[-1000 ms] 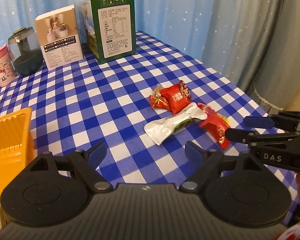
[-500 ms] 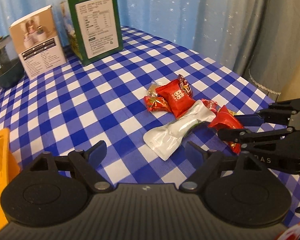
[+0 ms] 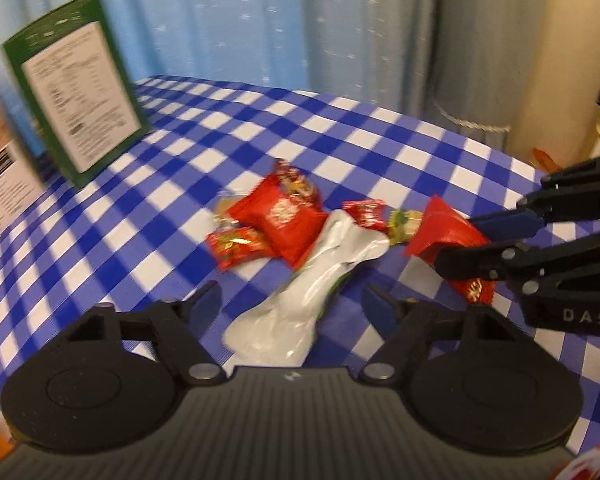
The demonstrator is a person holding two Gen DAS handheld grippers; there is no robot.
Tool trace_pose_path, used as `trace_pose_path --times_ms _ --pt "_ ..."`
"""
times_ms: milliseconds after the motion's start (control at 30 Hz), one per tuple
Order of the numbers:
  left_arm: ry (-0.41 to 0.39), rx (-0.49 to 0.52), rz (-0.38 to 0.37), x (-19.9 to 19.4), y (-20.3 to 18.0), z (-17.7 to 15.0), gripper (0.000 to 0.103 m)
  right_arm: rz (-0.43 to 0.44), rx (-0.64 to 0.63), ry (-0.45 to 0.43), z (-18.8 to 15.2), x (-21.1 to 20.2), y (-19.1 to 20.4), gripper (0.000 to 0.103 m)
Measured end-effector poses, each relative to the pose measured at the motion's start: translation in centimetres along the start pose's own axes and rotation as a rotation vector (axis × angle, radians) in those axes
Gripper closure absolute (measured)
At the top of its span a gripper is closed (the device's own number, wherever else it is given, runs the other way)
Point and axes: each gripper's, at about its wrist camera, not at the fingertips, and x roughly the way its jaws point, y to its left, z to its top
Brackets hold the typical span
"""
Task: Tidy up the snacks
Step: 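Grasp the red wrapped candy with the right tool while the left tool grasps the white-and-green packet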
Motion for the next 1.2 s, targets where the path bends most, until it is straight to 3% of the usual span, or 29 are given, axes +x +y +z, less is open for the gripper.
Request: trace_pose_path --times_ms 133,200,433,667,1067,1200 --pt "0.012 0.025 -0.019 1.0 -0.3 0.6 0.049 -0.016 0.055 -0.013 0.1 -0.3 -0.8 0.078" --pt "0.025 0.022 -0.029 1.5 -0.3 0.7 0.062 -0.023 0.076 -0.013 0.1 -0.3 -1.2 0.078" --pt "0.084 -0.089 0.005 0.1 -0.4 -0.4 0.076 -0.016 0.093 -0.007 0.1 -0.2 -1.4 0.078" --pt "0.106 -0.249 0.072 -3.6 -1.5 -4.4 0.077 0.038 0.052 0.009 -0.2 0.0 0.0 0.078" --pt "0.036 -0.279 0.094 -2.9 -1.4 -4.9 0.075 0.035 0.018 0.048 -0.5 0.9 0.6 0.078" --pt "0.036 -0.305 0.096 -3.2 -1.4 -5.2 0.079 0.024 -0.011 0.05 -0.6 1.2 0.9 0.078"
